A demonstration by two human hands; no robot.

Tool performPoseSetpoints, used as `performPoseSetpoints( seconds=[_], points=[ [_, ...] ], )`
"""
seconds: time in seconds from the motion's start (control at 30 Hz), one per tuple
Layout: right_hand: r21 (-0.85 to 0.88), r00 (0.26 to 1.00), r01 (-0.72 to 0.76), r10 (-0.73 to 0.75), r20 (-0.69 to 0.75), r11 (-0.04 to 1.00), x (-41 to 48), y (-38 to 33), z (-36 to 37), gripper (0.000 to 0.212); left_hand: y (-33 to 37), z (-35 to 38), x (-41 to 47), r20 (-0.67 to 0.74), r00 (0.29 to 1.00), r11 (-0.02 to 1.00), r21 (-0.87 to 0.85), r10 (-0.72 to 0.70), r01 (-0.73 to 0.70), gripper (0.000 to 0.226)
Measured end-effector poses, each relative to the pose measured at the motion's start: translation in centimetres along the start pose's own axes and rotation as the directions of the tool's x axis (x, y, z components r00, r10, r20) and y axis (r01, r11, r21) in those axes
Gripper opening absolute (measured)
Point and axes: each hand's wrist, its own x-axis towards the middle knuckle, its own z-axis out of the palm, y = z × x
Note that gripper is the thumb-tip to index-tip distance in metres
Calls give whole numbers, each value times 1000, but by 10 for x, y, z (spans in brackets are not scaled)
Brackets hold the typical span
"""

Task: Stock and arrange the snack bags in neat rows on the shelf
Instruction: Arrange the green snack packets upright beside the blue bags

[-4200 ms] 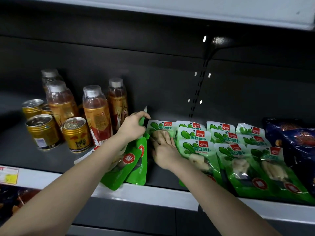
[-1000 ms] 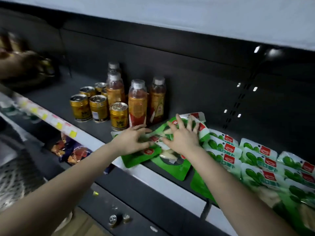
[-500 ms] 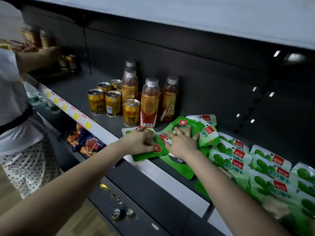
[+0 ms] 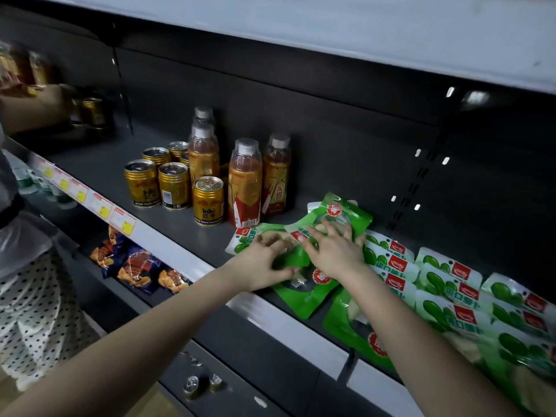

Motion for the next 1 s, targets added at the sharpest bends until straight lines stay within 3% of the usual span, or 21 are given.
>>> performPoseSetpoints(
  seconds=[0.13, 0.23, 0.4, 0.53, 0.67, 0.8, 0.87, 0.93, 1.0],
  points=[
    [109, 998, -61, 61, 2, 992, -3, 22, 1, 45, 13, 8, 3, 29, 999, 997, 69, 22, -24, 75],
    [193, 999, -45, 45, 5, 980, -5, 31, 9, 44, 21, 20, 6, 71, 994, 987, 132, 84, -93, 88],
    [305, 999, -25, 34, -26, 952, -3, 31, 14, 45, 27, 29, 10, 204, 977, 975, 198, 60, -101, 103],
    [349, 989, 85, -37, -142, 933, 1, 36, 10, 37, 26, 20, 5, 330, 940, 980, 143, 88, -142, 109],
    [355, 977, 208, -174, -124, 912, 8, 26, 7, 34, 22, 15, 7, 342, 934, 981, 116, 105, -153, 105],
    [312, 993, 112, -93, -76, 943, 9, 13, 1, 34, 19, 13, 13, 293, 947, 976, 129, 130, -174, 96],
    [334, 997, 35, -12, -72, 942, 10, 16, 0, 36, 14, 10, 14, 175, 966, 951, 211, 192, -227, 80],
    [345, 991, -67, 102, -83, 936, 10, 25, 2, 60, 7, 7, 14, 0, 951, 904, 308, 310, -295, 62],
    [385, 973, -169, 216, -82, 907, 11, 36, 4, 88, 0, 5, 15, -32, 922, 878, 319, 386, -356, 63]
  ],
)
